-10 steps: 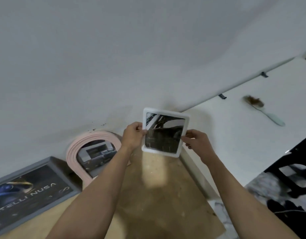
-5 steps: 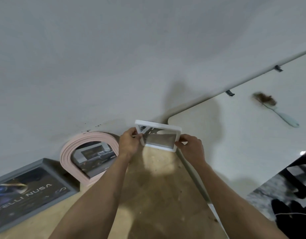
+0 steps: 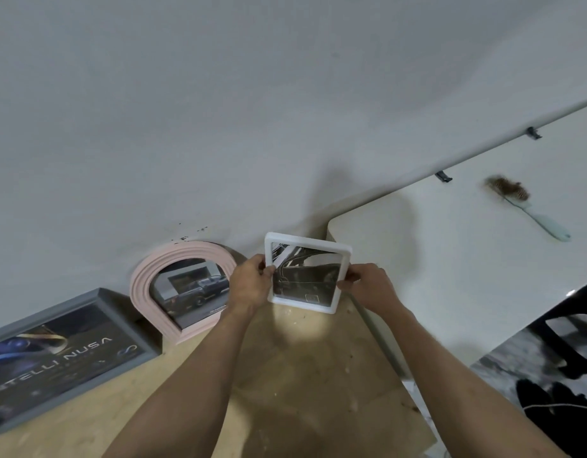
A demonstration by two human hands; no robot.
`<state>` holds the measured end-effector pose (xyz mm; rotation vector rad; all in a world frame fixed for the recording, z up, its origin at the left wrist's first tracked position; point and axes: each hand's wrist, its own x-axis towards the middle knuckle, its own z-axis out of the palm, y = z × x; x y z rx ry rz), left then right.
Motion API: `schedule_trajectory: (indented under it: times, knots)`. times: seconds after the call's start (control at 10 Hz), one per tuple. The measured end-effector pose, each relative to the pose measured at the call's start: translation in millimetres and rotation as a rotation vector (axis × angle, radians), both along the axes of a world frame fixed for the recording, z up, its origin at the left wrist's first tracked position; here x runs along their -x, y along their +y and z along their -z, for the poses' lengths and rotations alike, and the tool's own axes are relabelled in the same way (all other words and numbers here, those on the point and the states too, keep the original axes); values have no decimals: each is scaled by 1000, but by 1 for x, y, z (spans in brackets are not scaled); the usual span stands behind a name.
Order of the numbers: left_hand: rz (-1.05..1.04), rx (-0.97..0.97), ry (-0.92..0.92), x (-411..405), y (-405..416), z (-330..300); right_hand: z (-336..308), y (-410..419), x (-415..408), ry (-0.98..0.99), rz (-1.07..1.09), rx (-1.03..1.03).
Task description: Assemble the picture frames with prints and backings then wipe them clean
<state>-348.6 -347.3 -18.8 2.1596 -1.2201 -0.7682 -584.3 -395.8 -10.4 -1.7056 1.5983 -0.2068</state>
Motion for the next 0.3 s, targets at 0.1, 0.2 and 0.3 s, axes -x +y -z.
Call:
schedule_trajectory:
  times: [0.1,0.2,0.3]
  knots:
    - [-35,-3,20,-1,9,1,1,3,-3,4,-19,-9]
    - [-36,-8,58,-1,14,-1,4,8,-7,0,-17,5]
    - [-77,-11,115,3,21,-5,10,17,-10,-27,54,29]
